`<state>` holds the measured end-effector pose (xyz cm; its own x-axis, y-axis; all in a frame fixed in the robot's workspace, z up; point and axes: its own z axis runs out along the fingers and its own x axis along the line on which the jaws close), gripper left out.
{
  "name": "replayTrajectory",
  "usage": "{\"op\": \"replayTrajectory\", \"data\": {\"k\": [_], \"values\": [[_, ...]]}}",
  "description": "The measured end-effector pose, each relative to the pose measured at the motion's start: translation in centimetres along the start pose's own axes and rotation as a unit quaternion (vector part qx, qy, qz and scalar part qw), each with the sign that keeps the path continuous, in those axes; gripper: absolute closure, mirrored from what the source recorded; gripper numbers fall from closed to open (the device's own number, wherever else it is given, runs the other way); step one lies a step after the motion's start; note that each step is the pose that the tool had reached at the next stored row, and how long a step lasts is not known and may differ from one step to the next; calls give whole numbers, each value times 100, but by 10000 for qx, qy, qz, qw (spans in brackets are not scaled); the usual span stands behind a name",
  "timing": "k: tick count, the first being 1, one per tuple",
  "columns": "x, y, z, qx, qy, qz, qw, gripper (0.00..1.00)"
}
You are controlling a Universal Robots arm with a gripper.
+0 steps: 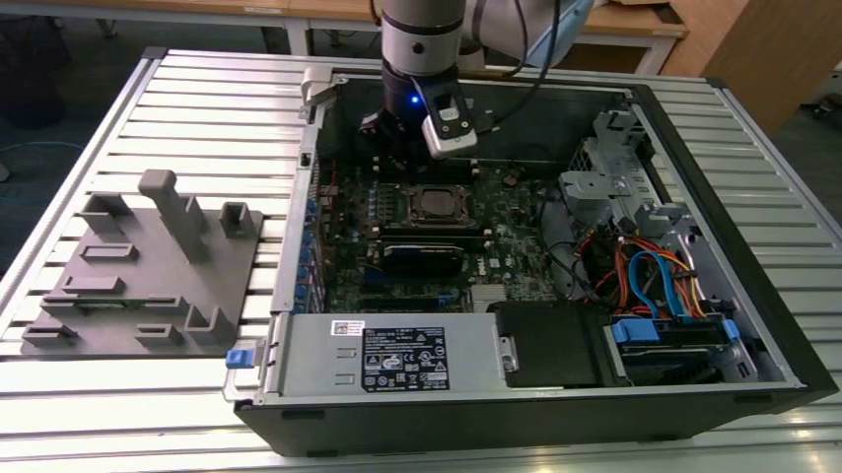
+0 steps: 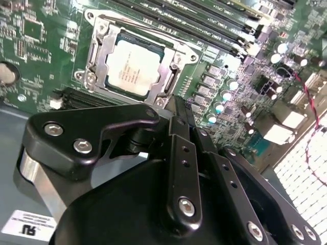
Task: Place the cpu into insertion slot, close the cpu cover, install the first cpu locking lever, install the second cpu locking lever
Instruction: 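Install the first cpu locking lever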
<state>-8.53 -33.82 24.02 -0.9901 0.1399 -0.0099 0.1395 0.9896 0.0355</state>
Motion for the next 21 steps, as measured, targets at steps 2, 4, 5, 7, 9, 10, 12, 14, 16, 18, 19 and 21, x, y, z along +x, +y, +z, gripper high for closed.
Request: {"op": "replayTrajectory", "data": {"k": [2, 4, 5, 7, 9, 10, 12, 14, 16, 18, 19, 21], "values": [[7, 0, 5, -5, 2, -59, 10000, 90], [29, 2, 9, -7, 3, -85, 10000, 90], [45, 2, 11, -7, 4, -92, 10000, 90], [77, 3, 13, -10, 4, -104, 9999, 90], [113, 1, 13, -12, 5, -117, 9999, 90], [128, 0, 13, -12, 6, -129, 9999, 90], [152, -2, 13, -13, 6, -163, 9999, 90], [153, -2, 13, -13, 10, -251, 9997, 90], [154, -2, 13, -16, 14, -336, 9994, 90], [161, -4, 11, -37, 17, -352, 9994, 90], [165, -4, 10, -49, 18, -353, 9994, 90], [176, -4, 8, -66, 20, -353, 9994, 90]]}}
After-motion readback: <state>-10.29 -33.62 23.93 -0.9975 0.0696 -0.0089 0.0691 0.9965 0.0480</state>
